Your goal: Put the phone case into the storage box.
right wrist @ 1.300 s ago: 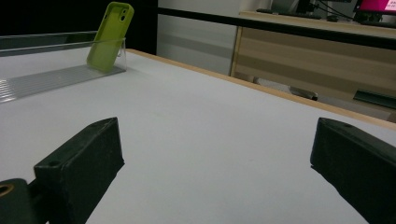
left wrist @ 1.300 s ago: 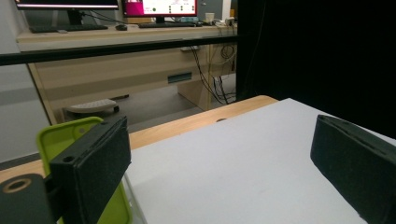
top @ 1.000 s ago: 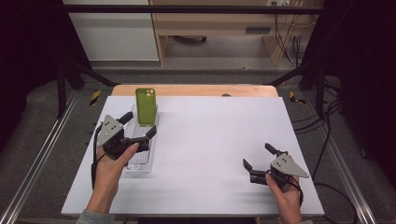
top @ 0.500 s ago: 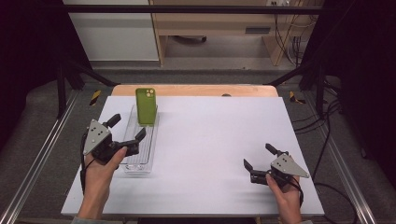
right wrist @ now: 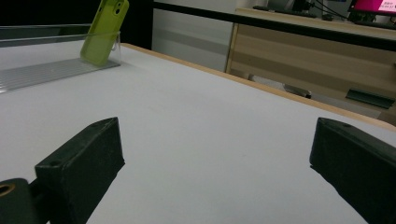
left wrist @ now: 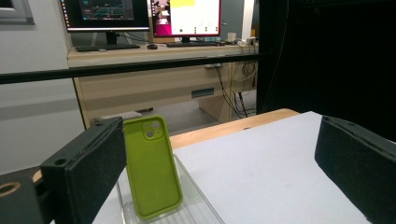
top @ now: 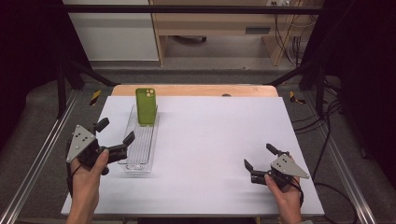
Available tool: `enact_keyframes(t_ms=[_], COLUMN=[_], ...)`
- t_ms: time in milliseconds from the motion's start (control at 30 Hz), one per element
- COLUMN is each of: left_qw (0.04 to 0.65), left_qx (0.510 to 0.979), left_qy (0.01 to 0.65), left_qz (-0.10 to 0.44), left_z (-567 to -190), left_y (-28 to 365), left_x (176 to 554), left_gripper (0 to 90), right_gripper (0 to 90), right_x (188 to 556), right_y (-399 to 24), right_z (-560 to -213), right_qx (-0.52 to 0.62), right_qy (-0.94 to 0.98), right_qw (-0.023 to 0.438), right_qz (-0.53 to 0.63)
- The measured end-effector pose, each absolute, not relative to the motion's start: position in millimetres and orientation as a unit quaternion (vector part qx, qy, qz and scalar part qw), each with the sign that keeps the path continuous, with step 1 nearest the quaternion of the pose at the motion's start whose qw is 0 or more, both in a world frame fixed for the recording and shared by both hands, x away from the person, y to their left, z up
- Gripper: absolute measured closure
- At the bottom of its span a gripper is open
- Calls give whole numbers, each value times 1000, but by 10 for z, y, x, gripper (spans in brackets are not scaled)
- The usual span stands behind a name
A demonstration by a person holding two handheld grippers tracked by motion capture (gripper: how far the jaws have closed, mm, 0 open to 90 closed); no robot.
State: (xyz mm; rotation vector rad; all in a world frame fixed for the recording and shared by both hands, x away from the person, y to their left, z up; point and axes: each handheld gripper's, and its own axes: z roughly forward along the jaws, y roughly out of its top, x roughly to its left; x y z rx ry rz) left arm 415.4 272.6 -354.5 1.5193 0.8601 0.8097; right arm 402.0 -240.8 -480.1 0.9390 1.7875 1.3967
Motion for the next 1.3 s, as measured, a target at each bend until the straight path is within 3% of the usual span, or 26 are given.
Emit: enact_keyframes(t_ms=[733, 1300], left_qw=[586, 599], left_qx=[622, 617], left_qy=[379, 356], left_qz=[355, 365], left_z=[-3755, -3920], left_y=[3141, 3204], left_x=[3950, 3878], left_gripper=[12, 10], right_gripper=[48, 47], right_x=[4007, 4008], right_y=[-2373, -2364], right_z=[-4796, -4803], right_qx=[351, 351], right_qy=[694, 694], right_qw=[347, 342], right_qz=[524, 527])
